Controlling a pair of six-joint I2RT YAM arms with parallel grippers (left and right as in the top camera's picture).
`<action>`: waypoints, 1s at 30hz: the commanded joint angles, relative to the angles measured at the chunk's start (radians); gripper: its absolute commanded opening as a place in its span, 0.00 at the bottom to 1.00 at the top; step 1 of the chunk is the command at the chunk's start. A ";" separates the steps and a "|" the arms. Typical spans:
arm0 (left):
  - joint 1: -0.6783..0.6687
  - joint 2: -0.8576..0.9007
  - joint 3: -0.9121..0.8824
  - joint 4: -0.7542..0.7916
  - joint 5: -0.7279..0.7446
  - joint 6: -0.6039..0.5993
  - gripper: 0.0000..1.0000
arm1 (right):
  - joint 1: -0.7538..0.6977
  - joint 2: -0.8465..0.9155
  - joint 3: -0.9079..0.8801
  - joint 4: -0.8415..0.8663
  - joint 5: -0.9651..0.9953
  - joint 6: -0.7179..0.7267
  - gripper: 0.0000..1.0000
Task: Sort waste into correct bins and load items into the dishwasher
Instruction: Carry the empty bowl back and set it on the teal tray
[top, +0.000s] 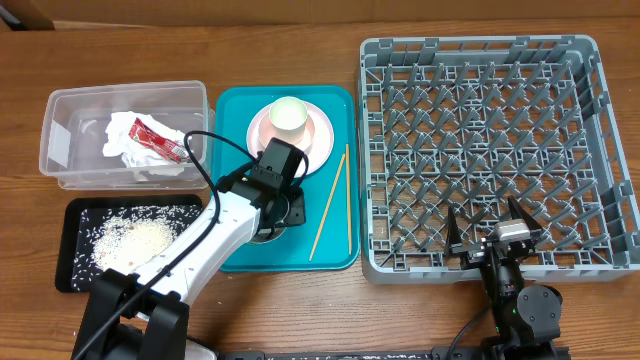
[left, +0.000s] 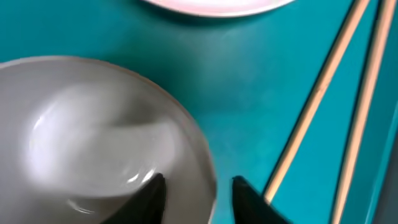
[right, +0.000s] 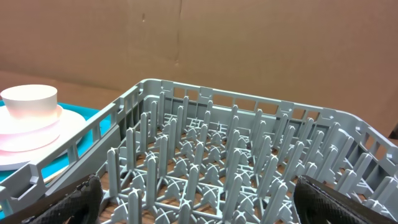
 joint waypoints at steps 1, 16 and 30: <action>0.003 0.009 0.056 -0.001 -0.010 0.003 0.41 | -0.003 -0.010 -0.010 0.003 0.008 -0.003 1.00; 0.028 0.000 0.518 -0.267 -0.061 0.101 0.49 | -0.003 -0.010 -0.010 0.003 0.009 -0.003 1.00; 0.060 0.004 0.541 -0.372 -0.219 0.100 1.00 | -0.002 -0.010 -0.010 0.008 -0.089 -0.003 1.00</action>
